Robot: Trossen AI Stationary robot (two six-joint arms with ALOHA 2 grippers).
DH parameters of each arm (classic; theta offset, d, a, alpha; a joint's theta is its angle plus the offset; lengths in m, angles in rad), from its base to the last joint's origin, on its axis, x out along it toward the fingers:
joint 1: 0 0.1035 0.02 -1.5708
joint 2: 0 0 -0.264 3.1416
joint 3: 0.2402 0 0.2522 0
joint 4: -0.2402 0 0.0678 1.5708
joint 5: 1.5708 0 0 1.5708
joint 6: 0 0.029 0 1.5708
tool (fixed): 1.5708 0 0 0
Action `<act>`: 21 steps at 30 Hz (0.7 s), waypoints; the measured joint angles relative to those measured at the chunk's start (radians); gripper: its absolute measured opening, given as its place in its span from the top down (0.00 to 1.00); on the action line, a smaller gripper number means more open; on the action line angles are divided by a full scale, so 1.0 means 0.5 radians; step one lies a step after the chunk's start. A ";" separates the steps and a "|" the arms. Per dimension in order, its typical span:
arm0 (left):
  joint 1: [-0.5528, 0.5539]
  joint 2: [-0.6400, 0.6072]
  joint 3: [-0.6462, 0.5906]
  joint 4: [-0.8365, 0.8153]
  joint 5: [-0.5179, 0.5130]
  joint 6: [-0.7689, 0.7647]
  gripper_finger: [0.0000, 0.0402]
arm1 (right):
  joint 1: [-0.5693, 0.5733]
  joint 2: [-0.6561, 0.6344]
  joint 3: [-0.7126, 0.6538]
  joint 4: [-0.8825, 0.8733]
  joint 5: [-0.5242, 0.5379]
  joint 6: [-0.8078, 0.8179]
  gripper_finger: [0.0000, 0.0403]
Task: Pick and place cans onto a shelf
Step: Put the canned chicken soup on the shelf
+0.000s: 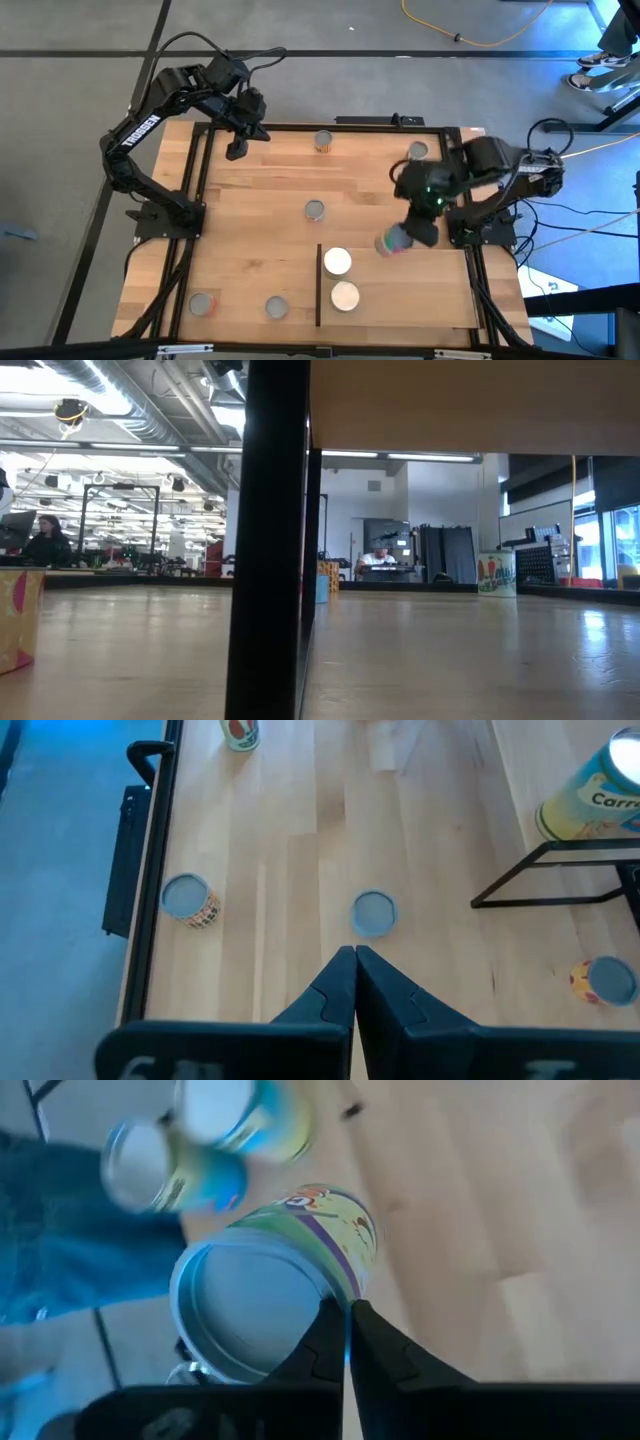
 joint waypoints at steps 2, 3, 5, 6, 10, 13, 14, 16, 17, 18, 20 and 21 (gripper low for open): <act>-0.012 0.000 0.000 0.000 -0.001 -0.002 1.00 | 0.081 0.041 0.000 0.009 -0.060 0.038 0.99; -0.019 0.000 0.000 0.000 -0.001 -0.008 1.00 | 0.121 0.068 0.000 0.011 -0.090 0.055 0.99; -0.033 0.000 0.000 0.000 0.000 -0.024 1.00 | 0.190 0.119 -0.001 0.014 -0.154 0.079 0.99; -0.044 0.000 0.000 0.000 0.000 -0.027 1.00 | 0.225 0.146 -0.001 0.022 -0.183 0.078 0.99; -0.092 0.000 0.000 0.003 0.000 -0.049 1.00 | 0.339 0.260 -0.003 0.103 -0.208 0.023 0.99; -0.127 0.000 0.000 0.008 -0.005 -0.093 1.00 | 0.386 0.348 -0.003 0.161 -0.213 -0.021 0.99; -0.138 0.000 0.000 0.008 -0.005 -0.093 1.00 | 0.395 0.379 -0.003 0.170 -0.212 -0.037 0.99; -0.162 0.000 0.000 0.008 -0.006 -0.094 1.00 | 0.404 0.451 -0.003 0.171 -0.231 -0.082 0.99; -0.171 0.000 0.000 0.008 -0.006 -0.093 1.00 | 0.404 0.483 -0.003 0.171 -0.254 -0.093 0.99; -0.178 0.000 0.000 0.008 -0.006 -0.093 1.00 | 0.404 0.515 -0.003 0.172 -0.269 -0.104 0.99; -0.195 0.000 0.000 0.008 -0.007 -0.092 1.00 | 0.404 0.564 -0.003 0.176 -0.275 -0.143 0.99; -0.202 0.000 0.000 0.008 -0.006 -0.092 1.00 | 0.404 0.587 -0.003 0.182 -0.277 -0.161 0.99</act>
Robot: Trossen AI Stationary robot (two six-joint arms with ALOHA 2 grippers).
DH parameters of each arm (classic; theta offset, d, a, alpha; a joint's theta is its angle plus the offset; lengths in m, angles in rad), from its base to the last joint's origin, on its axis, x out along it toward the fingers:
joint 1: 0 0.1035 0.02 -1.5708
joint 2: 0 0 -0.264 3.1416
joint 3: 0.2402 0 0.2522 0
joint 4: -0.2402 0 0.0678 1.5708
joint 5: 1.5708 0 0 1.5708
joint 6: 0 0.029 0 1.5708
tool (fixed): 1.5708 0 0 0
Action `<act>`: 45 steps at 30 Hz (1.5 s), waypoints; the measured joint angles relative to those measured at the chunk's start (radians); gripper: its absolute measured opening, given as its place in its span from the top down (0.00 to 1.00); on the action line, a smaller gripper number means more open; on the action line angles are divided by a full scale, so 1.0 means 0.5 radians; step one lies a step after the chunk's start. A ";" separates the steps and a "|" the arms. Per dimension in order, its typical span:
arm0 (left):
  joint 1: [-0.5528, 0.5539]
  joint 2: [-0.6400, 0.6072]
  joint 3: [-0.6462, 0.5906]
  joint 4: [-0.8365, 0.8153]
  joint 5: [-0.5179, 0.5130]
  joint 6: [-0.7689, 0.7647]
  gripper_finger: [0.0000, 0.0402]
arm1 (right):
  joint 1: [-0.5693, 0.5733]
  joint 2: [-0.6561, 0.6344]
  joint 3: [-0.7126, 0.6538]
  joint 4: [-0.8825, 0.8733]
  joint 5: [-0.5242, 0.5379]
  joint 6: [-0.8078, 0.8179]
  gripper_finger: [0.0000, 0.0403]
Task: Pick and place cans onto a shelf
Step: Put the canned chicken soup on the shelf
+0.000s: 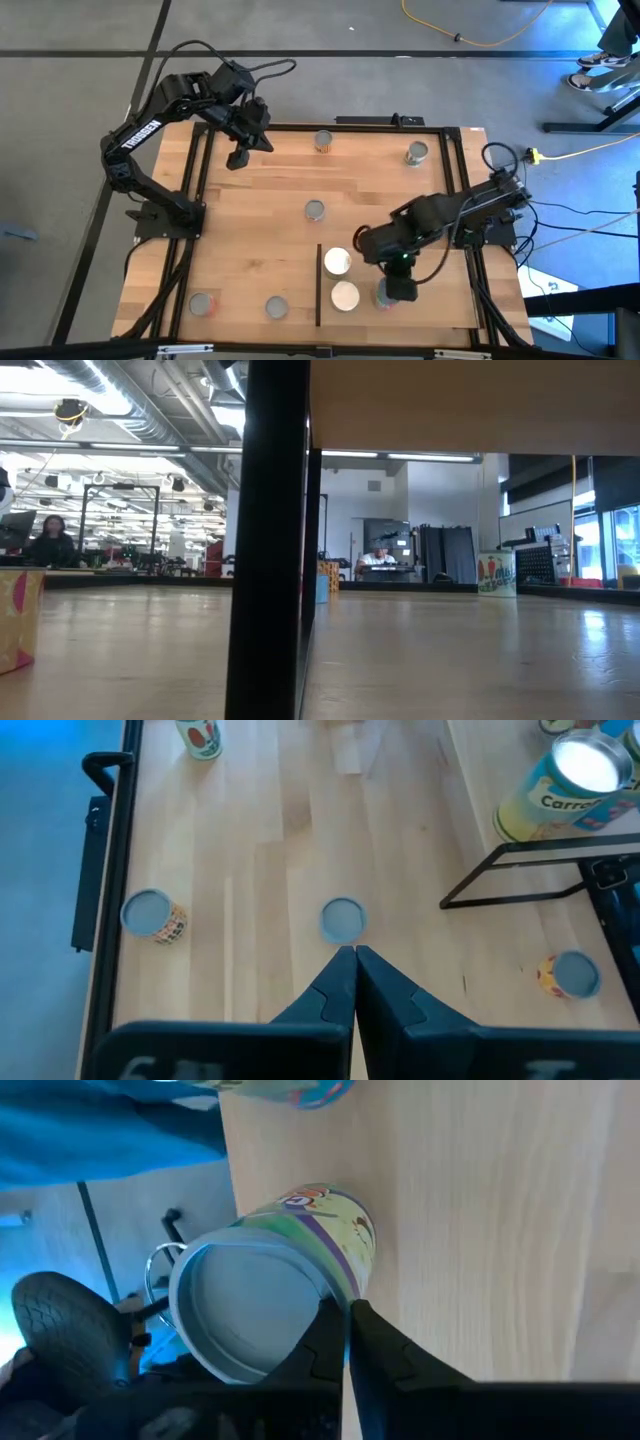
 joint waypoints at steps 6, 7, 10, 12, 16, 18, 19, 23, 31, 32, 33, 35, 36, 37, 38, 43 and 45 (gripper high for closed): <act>-0.028 0.000 0.000 0.000 0.000 0.012 1.00 | -0.002 0.095 0.000 0.091 -0.006 -0.091 0.99; -0.028 0.000 0.000 0.000 0.000 0.014 1.00 | -0.003 0.103 0.001 0.087 -0.008 -0.093 0.99; -0.028 0.000 0.000 0.000 -0.001 0.017 1.00 | -0.008 0.110 0.004 0.086 -0.017 -0.090 0.99; -0.028 0.000 0.000 0.000 0.000 0.017 1.00 | -0.014 0.110 0.003 0.107 -0.015 -0.093 0.99; -0.028 0.000 0.000 0.000 -0.001 0.038 1.00 | -0.034 0.115 0.003 0.133 -0.016 -0.087 0.94; -0.027 0.000 0.000 0.000 -0.001 0.055 1.00 | -0.042 0.115 0.003 0.139 -0.008 -0.089 0.91; -0.027 0.000 0.000 0.000 -0.002 0.060 1.00 | -0.049 0.115 0.003 0.138 -0.006 -0.088 0.90; -0.027 0.000 0.000 0.000 -0.002 0.066 1.00 | -0.071 0.115 0.002 0.142 -0.001 -0.077 0.89; -0.026 0.000 0.000 -0.001 -0.002 0.066 1.00 | -0.071 0.118 0.000 0.199 -0.006 -0.095 0.88; -0.026 -0.001 0.000 -0.001 -0.002 0.066 1.00 | -0.071 0.118 0.000 0.199 -0.008 -0.096 0.88; -0.026 -0.001 0.000 -0.001 -0.002 0.066 1.00 | -0.071 0.118 0.000 0.199 -0.017 -0.096 0.88; -0.026 -0.001 0.000 -0.001 -0.002 0.066 1.00 | -0.071 0.118 0.000 0.199 -0.048 -0.101 0.88; -0.026 -0.001 0.000 -0.001 -0.002 0.065 1.00 | -0.071 0.118 0.000 0.199 -0.049 -0.102 0.88; -0.026 0.000 0.000 -0.001 -0.002 0.065 1.00 | -0.071 0.118 0.000 0.199 -0.050 -0.104 0.88; -0.026 -0.001 0.000 -0.001 -0.002 0.064 1.00 | -0.071 0.118 0.000 0.199 -0.052 -0.114 0.88; -0.026 -0.001 0.000 -0.001 -0.002 0.052 1.00 | -0.071 0.118 -0.001 0.199 -0.052 -0.138 0.88; -0.026 0.000 0.000 -0.001 -0.002 0.047 1.00 | -0.071 0.117 0.000 0.199 -0.053 -0.151 0.88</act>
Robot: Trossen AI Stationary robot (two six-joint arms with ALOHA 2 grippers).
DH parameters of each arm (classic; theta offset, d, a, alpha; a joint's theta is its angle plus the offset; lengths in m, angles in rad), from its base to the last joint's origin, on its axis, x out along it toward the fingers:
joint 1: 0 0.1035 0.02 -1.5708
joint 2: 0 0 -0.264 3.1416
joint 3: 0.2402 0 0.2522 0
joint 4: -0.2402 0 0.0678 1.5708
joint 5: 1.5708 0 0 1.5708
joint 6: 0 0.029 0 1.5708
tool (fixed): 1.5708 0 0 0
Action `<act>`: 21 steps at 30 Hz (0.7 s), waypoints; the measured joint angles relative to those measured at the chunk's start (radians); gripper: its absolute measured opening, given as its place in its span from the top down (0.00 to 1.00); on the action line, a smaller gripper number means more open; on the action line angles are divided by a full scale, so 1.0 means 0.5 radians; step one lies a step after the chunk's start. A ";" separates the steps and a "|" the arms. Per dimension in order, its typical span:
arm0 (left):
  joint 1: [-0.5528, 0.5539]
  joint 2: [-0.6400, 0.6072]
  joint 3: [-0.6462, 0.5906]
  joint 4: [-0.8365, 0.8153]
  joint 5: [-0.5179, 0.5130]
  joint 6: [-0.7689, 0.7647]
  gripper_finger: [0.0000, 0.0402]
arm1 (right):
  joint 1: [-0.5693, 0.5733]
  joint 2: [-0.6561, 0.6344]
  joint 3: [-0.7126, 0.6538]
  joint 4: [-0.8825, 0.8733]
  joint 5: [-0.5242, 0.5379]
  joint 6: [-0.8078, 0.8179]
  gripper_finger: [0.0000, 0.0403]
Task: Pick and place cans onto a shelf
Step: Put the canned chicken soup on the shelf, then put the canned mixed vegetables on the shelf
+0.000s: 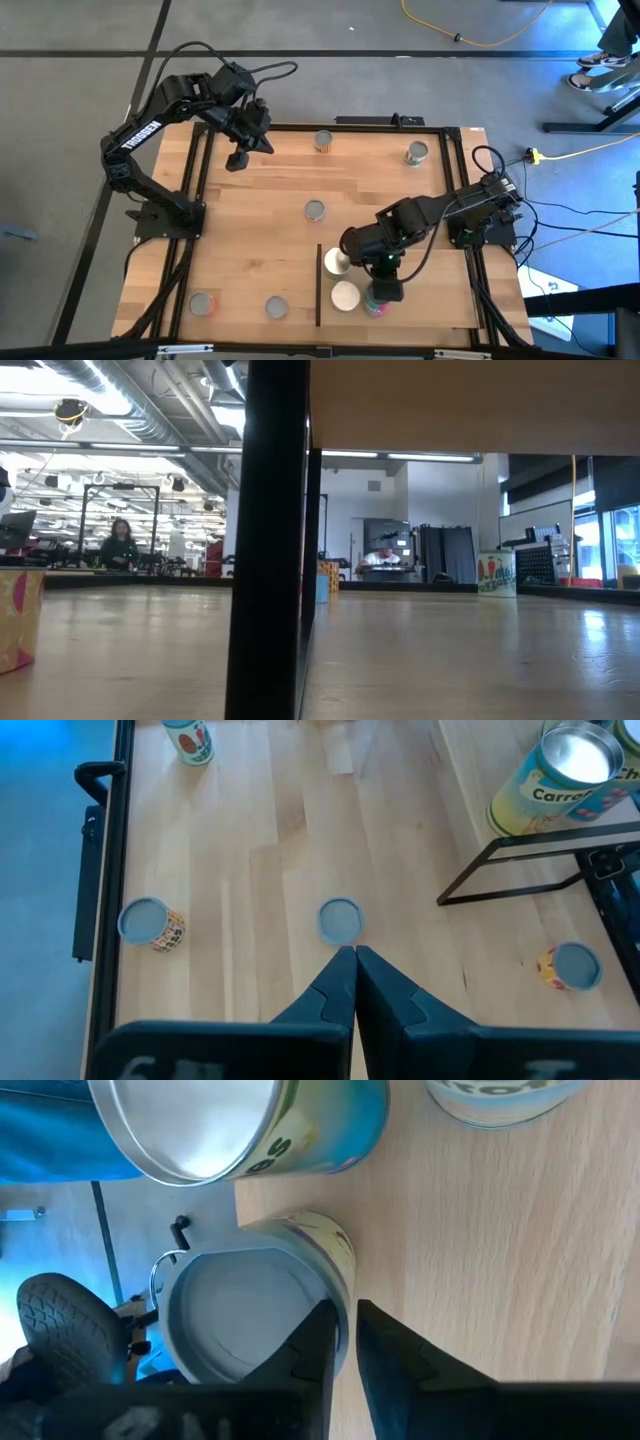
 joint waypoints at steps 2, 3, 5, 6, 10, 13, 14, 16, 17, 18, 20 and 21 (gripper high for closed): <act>0.000 0.000 0.000 0.000 0.000 -0.036 1.00 | 0.000 0.000 0.000 0.000 -0.001 -0.039 0.88; 0.000 0.000 0.000 0.000 0.000 -0.044 1.00 | 0.001 0.000 0.000 0.000 -0.001 -0.044 0.88; 0.000 0.000 0.000 0.000 0.000 -0.046 1.00 | 0.002 -0.001 0.003 -0.002 -0.009 -0.040 0.88; 0.000 0.000 0.000 0.000 0.000 -0.046 1.00 | 0.002 -0.001 0.014 -0.007 -0.015 -0.041 0.88; 0.000 0.000 0.000 0.000 0.000 -0.047 1.00 | 0.002 -0.004 0.089 -0.003 -0.013 -0.041 0.88; 0.000 0.000 0.000 0.000 0.000 -0.046 1.00 | 0.003 -0.004 0.150 -0.008 0.011 -0.040 0.88; 0.000 0.000 0.000 0.000 0.000 -0.046 1.00 | 0.003 -0.005 0.167 -0.010 0.012 -0.038 0.88; 0.000 0.000 0.000 0.000 0.000 -0.046 1.00 | 0.003 -0.005 0.193 -0.017 0.016 -0.037 0.88; 0.000 0.000 0.000 0.000 0.000 -0.046 1.00 | 0.003 -0.005 0.208 -0.030 0.023 -0.038 0.88; 0.000 0.000 0.000 0.000 0.000 -0.046 1.00 | 0.003 -0.005 0.224 -0.057 0.054 -0.038 0.88; 0.000 0.000 0.000 0.000 0.000 -0.046 1.00 | 0.003 -0.005 0.263 -0.165 0.171 -0.042 0.88; 0.000 0.000 0.000 0.000 0.000 -0.046 1.00 | 0.003 -0.005 0.292 -0.246 0.269 -0.043 0.88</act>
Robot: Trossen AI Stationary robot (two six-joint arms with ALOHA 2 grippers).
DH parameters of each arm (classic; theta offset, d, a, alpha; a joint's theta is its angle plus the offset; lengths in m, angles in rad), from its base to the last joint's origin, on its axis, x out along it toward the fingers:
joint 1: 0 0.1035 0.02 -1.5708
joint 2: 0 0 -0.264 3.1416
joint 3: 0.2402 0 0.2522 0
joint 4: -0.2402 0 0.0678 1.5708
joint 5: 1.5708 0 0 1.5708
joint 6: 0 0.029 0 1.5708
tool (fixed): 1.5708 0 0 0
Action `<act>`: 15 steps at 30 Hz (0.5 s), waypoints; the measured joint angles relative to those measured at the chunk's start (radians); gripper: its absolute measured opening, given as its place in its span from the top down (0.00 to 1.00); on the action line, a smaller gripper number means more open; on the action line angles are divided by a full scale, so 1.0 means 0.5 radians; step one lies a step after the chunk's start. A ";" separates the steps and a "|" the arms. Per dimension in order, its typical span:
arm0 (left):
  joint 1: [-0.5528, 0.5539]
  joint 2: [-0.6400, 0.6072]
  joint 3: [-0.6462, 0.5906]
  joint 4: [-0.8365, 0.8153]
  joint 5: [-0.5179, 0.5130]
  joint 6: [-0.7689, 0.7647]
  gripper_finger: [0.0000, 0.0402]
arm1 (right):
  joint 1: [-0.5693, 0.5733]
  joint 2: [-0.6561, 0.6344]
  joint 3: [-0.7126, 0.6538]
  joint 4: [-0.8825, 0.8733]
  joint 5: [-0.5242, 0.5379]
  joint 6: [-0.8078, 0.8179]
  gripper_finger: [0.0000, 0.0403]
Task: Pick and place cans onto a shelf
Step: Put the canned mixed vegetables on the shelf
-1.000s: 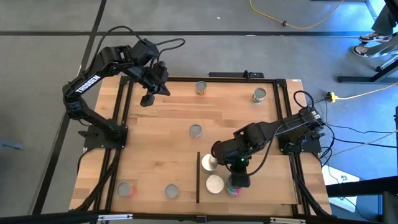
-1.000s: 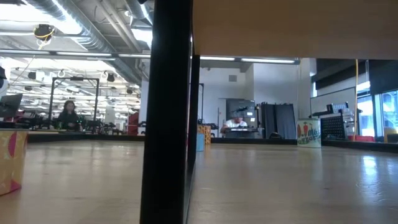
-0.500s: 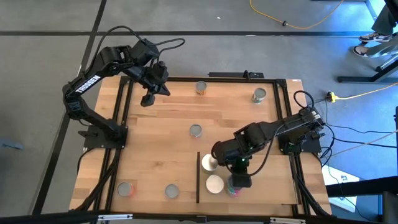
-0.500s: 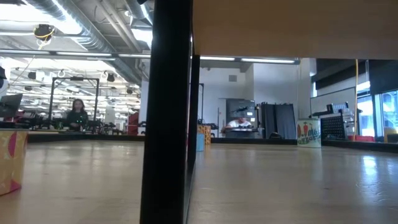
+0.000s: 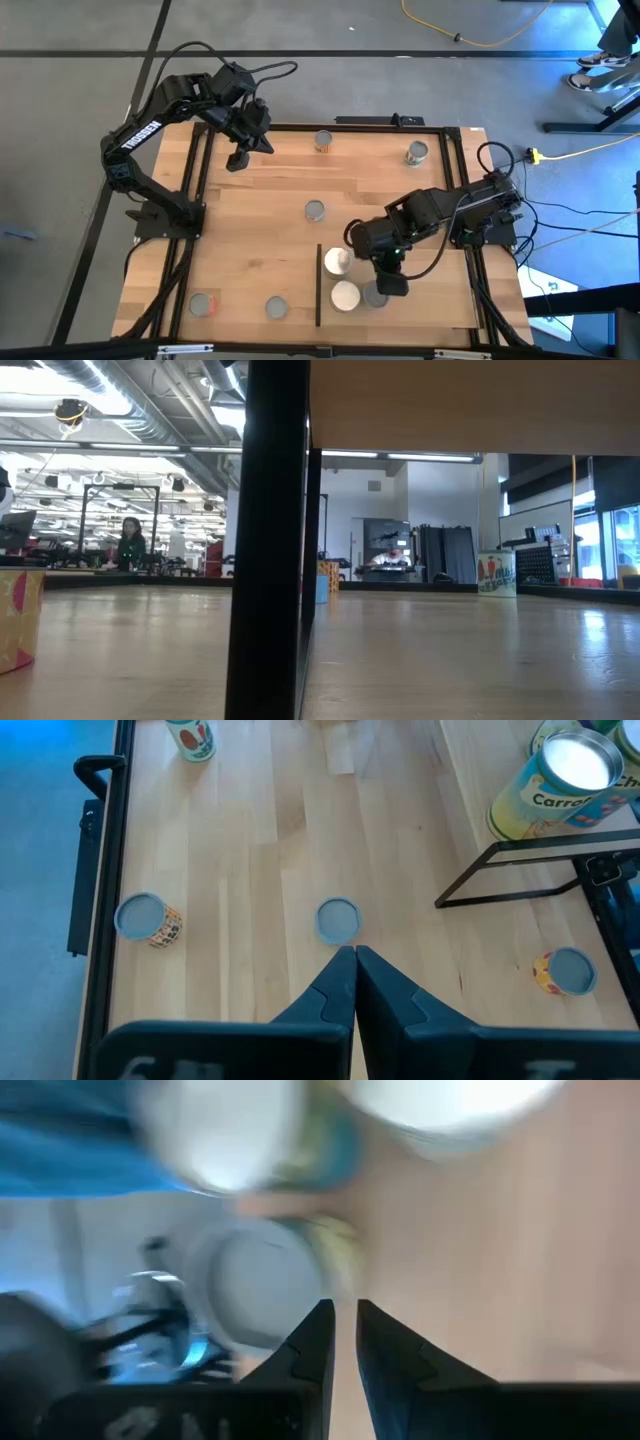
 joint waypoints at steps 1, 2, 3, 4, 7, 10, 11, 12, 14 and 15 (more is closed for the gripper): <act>0.000 0.000 0.000 0.000 0.000 0.000 1.00 | 0.001 0.000 0.036 -0.093 0.124 0.005 0.88; 0.000 0.000 0.000 -0.001 0.000 0.000 1.00 | 0.001 0.000 0.074 -0.179 0.259 0.023 0.88; 0.000 0.000 0.000 0.000 0.000 0.000 1.00 | 0.000 -0.003 0.107 -0.236 0.398 0.069 0.88; 0.000 0.000 0.000 0.000 -0.001 0.000 1.00 | -0.006 -0.007 0.124 -0.235 0.531 0.133 0.88; -0.001 0.000 0.000 0.000 -0.034 -0.017 1.00 | -0.062 -0.037 0.142 -0.227 0.764 0.303 0.88; -0.001 0.000 0.000 -0.001 -0.118 -0.112 1.00 | -0.150 -0.091 0.101 -0.218 0.909 0.443 0.88; -0.001 0.000 0.000 -0.001 -0.139 -0.136 1.00 | -0.185 -0.107 0.073 -0.227 0.944 0.450 0.88; -0.001 0.000 0.000 -0.002 -0.146 -0.135 1.00 | -0.216 -0.116 0.049 -0.231 0.989 0.448 0.88; 0.000 0.000 0.000 -0.005 -0.127 -0.063 1.00 | -0.285 -0.160 -0.032 -0.216 1.050 0.379 0.88; 0.000 0.000 0.000 -0.006 -0.094 -0.036 1.00 | -0.325 -0.183 -0.070 -0.227 1.056 0.331 0.88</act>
